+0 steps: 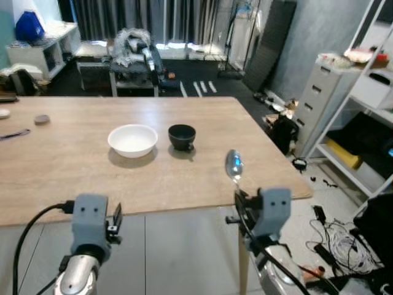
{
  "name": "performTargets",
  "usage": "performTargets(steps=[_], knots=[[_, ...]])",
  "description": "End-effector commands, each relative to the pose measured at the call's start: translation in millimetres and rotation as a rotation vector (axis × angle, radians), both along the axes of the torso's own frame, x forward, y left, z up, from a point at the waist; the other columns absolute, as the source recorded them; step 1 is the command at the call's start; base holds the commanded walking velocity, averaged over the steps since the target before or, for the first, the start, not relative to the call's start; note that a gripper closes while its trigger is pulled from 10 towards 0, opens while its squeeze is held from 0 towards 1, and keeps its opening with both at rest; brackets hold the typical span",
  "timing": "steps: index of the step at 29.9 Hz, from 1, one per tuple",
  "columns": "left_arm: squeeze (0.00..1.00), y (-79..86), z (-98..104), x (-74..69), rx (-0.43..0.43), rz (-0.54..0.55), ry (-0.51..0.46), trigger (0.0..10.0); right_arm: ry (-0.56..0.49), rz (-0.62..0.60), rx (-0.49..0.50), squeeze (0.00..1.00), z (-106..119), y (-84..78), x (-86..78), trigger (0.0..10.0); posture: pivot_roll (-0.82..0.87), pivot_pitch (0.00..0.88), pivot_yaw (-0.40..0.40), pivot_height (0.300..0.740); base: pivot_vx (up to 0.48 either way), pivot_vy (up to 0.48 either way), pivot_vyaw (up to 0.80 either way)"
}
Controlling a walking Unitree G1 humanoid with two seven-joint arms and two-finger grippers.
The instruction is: Setting the table
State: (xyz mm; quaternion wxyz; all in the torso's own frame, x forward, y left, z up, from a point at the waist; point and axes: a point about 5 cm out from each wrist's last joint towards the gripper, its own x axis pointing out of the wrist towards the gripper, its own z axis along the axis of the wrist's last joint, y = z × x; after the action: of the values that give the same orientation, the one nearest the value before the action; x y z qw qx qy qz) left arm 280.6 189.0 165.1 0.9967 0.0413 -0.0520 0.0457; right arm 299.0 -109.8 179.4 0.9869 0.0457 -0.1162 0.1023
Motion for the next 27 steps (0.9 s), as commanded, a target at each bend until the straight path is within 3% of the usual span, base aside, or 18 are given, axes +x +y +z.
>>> performTargets(steps=[1, 7, 15, 23, 27], knots=[[0.0, -2.5, -6, -1.3, 0.004, -0.001, 0.026, 10.0, 0.013, -0.028, -0.01, 0.0, -3, -7.0, -0.6, 10.0, 0.07, 0.128, 0.029, 0.74, 0.48, 0.0, 0.0], [0.0, -2.9, -6, -1.2, 0.006, -0.002, 0.027, 10.0, 0.03, -0.065, -0.033, 0.0, -5, -12.9, 2.3, 10.0, 0.07, 0.124, 0.028, 0.74, 0.48, 0.0, 0.0], [0.0, -5.2, -7, -1.9, 0.017, -0.022, 0.026, 10.0, 0.058, -0.187, -0.074, 0.0, -6, -42.7, 10.5, 10.0, 0.06, 0.121, 0.028, 0.74, 0.451, 0.0, 0.0], [0.0, -8.1, -9, -4.5, 0.024, -0.031, 0.037, 10.0, 0.042, -0.168, -0.089, 0.0, -2, -41.9, 13.7, 10.0, 0.07, 0.117, 0.026, 0.74, 0.119, 0.0, 0.0], [0.0, -10.7, -9, -9.1, 0.009, -0.082, 0.033, 10.0, 0.054, -0.134, -0.164, 0.0, -2, -39.2, 16.5, 10.0, 0.07, 0.116, 0.028, 0.74, 0.0, 0.0, 0.0]])
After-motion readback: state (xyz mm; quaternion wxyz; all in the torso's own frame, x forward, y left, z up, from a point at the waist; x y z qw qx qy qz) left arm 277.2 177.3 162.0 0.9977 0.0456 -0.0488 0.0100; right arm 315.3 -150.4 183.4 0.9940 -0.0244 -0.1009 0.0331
